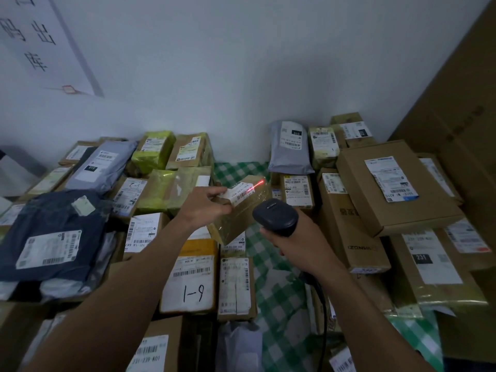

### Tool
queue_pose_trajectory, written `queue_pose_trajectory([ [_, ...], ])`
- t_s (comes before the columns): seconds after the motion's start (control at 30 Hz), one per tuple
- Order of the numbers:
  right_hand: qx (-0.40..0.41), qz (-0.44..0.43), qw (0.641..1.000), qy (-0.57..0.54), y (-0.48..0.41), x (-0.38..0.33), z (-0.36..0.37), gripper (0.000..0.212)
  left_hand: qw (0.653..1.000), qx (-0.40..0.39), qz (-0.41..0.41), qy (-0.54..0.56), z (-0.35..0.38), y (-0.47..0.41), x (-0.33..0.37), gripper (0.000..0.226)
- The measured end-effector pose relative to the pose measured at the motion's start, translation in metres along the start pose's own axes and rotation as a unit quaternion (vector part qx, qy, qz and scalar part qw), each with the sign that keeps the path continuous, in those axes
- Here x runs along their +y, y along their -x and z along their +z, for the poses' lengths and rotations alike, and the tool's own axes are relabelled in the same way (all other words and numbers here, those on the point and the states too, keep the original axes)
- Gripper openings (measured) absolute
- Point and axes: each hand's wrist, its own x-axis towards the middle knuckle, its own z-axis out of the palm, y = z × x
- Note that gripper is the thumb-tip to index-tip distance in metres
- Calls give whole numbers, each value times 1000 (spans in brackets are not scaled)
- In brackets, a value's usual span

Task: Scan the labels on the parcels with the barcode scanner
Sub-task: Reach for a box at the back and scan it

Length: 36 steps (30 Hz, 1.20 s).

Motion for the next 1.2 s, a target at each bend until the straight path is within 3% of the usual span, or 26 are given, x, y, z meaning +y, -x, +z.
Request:
queue_pose_trajectory([
  [0.13, 1, 6, 1000, -9, -2, 0, -4, 49, 999, 11, 4, 30, -1, -1, -6, 62],
  [0.27, 5, 0, 1000, -11, -10, -8, -11, 47, 994, 71, 10, 78, -2, -2, -6, 51],
  [0.47, 29, -30, 998, -44, -50, -61, -34, 19, 985, 140, 31, 92, 2, -13, 12, 39],
  [0.53, 43, -30, 997, -55, -71, -75, -37, 20, 986, 136, 33, 89, 4, -28, 19, 47],
  [0.63, 44, -20, 998, -36, -100, -81, -34, 35, 988, 141, 42, 47, 10, -60, 21, 71],
  [0.8, 46, 10, 999, 1, -138, -55, -27, 52, 983, 172, 63, -32, 28, -110, 17, 85],
  [0.93, 34, 26, 999, -16, -160, -35, -27, 43, 980, 180, 20, -77, 38, -158, 15, 89],
  [1.1, 29, 50, 998, -32, -189, -14, -23, 49, 981, 117, -26, -154, 57, -205, 4, 95],
  [1.2, 22, 59, 998, -25, -200, -3, -22, 35, 971, 81, -33, -221, 68, -222, -13, 85],
])
